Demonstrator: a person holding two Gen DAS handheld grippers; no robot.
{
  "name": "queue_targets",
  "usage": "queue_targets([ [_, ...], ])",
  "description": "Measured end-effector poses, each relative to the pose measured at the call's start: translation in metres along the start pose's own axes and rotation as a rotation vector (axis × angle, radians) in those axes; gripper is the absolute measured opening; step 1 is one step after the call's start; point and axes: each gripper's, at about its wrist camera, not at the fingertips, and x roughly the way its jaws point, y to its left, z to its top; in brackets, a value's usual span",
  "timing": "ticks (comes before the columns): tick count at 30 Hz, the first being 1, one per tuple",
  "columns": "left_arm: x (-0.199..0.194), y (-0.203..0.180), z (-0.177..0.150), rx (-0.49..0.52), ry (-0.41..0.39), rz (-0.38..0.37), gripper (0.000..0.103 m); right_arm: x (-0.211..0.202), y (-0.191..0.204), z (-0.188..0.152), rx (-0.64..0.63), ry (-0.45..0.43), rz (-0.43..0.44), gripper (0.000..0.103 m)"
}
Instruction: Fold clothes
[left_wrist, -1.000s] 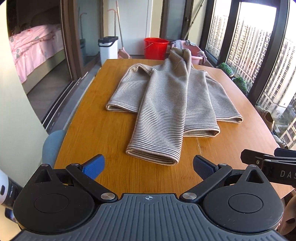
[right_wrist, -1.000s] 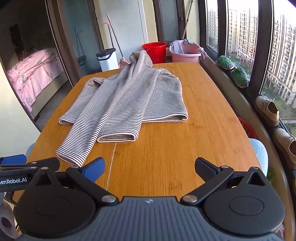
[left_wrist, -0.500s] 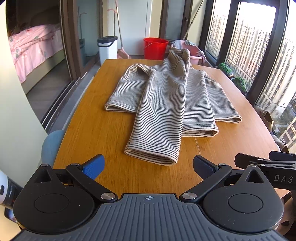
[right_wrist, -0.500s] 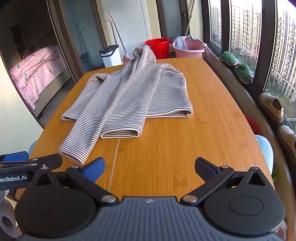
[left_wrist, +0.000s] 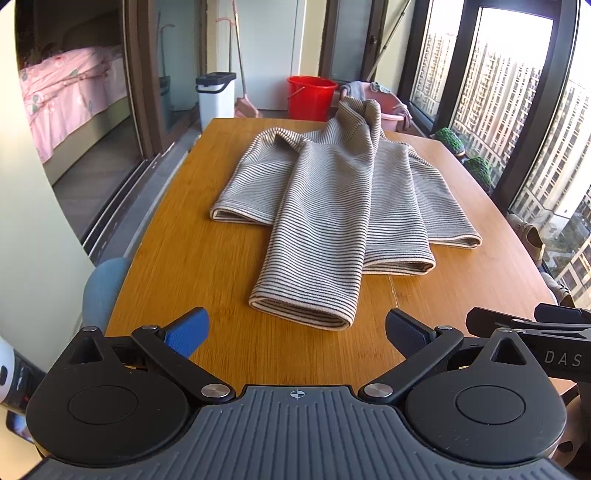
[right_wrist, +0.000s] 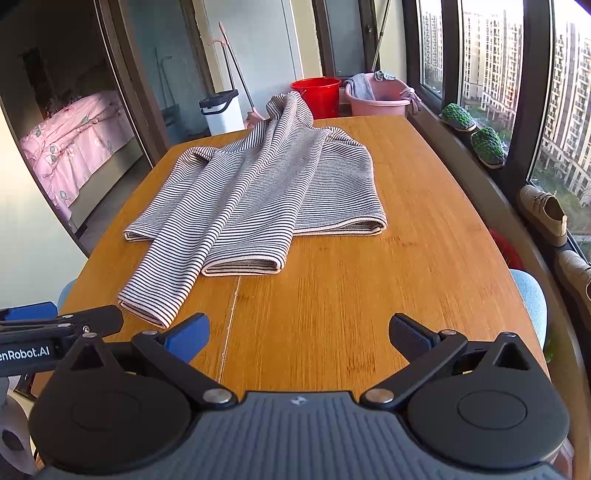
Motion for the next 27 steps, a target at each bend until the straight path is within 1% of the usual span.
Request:
queue_targets([
  [9,0.0023,-0.0016,0.0002,-0.003,0.004,-0.001,0.103,-0.0023,0.0026,0.0006,-0.017,-0.016,-0.002,0.103],
  [27,0.0021,0.0002,-0.0014,0.003,0.009,-0.002,0.103,-0.0021,0.0013,0.0010,-0.014,-0.013,-0.001,0.103],
])
